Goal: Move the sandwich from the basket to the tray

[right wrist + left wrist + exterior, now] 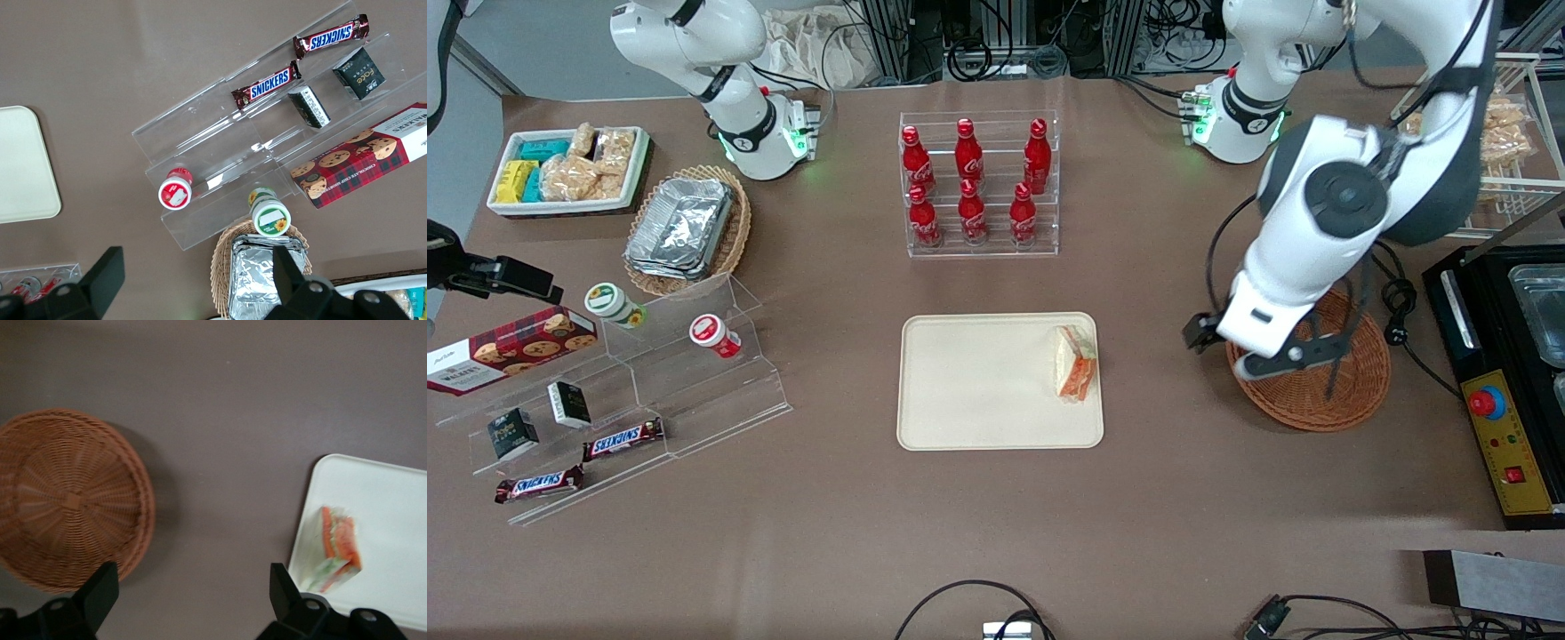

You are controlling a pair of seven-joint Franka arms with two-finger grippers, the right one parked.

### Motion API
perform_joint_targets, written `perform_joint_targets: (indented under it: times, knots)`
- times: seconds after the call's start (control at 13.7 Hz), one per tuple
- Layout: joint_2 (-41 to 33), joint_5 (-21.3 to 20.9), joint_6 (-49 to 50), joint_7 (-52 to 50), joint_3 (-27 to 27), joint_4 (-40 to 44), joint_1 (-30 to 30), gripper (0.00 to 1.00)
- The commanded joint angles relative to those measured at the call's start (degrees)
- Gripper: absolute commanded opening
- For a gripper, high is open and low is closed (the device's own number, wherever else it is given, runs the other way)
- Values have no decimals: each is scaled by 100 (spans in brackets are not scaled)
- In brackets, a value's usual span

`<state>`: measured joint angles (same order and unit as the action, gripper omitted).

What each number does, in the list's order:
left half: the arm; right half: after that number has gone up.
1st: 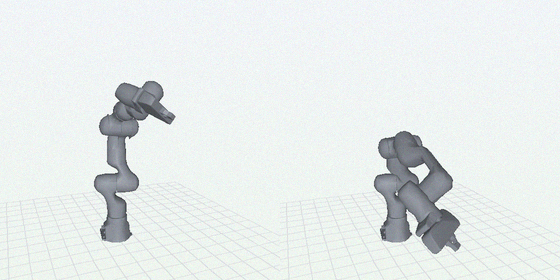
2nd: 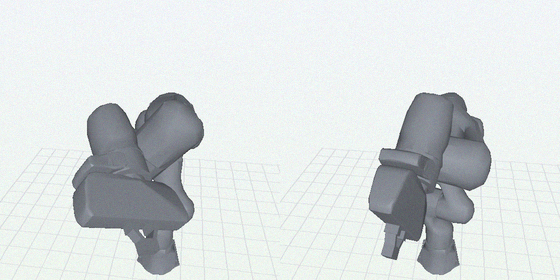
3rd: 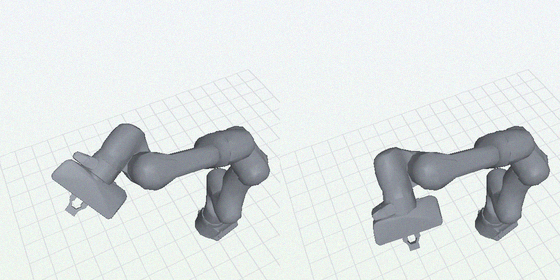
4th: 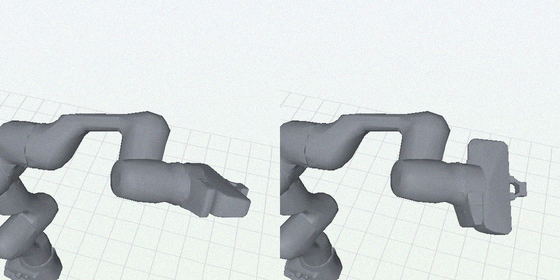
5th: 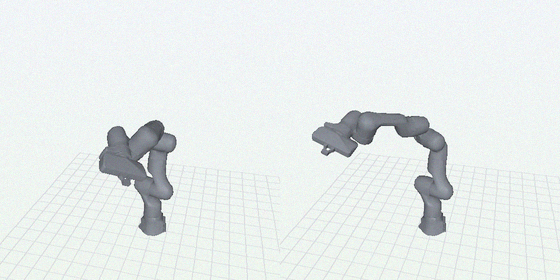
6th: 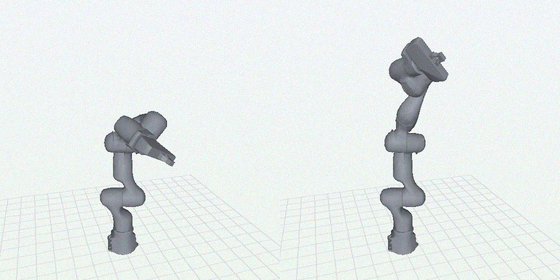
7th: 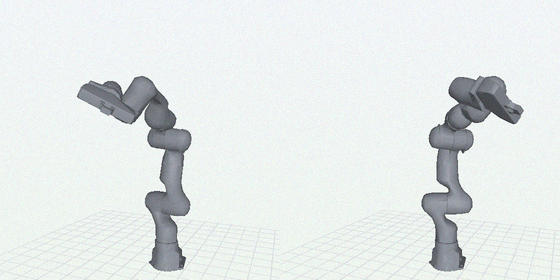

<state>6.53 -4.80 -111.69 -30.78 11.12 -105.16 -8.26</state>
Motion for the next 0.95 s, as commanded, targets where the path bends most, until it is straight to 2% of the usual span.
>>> perform_joint_targets:
  times: [0.0,0.22,0.37,0.88]
  knots:
    - [-766,320,399,1130,-48,-532,289,100]
    - [-1101,383,1077,2510,-758,-488,281,100]
    - [-1015,322,1621,3032,-945,-138,290,100]
    - [224,366,2616,3034,-937,1805,281,100]
